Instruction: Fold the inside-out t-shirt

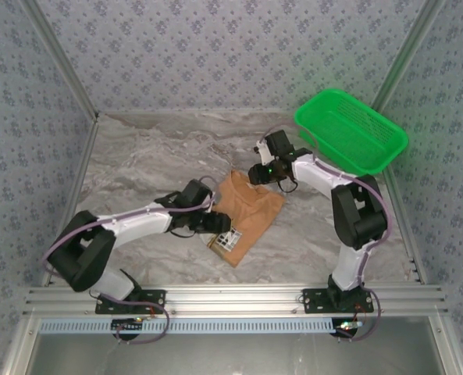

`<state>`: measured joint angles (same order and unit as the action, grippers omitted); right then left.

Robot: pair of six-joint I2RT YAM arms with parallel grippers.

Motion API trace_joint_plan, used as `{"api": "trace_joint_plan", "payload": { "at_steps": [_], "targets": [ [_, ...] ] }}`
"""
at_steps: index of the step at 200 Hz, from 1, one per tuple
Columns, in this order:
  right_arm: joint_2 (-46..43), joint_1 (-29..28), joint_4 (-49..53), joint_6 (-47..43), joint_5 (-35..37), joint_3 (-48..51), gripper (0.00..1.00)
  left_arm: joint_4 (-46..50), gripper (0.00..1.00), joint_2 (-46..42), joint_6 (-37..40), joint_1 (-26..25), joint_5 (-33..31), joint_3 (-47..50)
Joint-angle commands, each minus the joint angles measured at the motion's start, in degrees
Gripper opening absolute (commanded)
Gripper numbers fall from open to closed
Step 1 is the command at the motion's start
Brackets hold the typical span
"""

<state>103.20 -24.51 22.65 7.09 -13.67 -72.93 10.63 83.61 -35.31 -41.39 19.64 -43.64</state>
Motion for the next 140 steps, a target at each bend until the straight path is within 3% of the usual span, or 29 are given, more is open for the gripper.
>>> {"api": "trace_joint_plan", "payload": {
  "at_steps": [1, 25, 54, 93, 140],
  "targets": [
    [-6.48, 0.65, 0.8, -0.37, -1.54, 3.55, 0.48, -2.7, 0.61, -0.93, 6.33, 2.97, -3.96, -5.79],
    [-12.47, -0.54, 1.76, 6.33, 0.32, 10.92, 0.48, -0.4, 0.6, 7.17, 9.87, 8.09, 1.13, -14.56],
    [-18.09, -0.65, -2.61, 17.51, 0.22, 20.71, 0.45, 0.46, 0.59, 17.75, 14.7, 9.86, 7.8, -23.67],
    [-12.99, 0.24, -5.84, 20.15, -0.54, 21.39, 0.41, 0.97, 0.57, 28.54, 15.6, 9.37, 12.34, -32.71],
    [-3.53, 4.37, -5.14, 16.03, -1.93, 17.33, 0.36, 5.69, 0.56, 35.35, 16.24, 9.43, 8.82, -37.41]
  ]
}}
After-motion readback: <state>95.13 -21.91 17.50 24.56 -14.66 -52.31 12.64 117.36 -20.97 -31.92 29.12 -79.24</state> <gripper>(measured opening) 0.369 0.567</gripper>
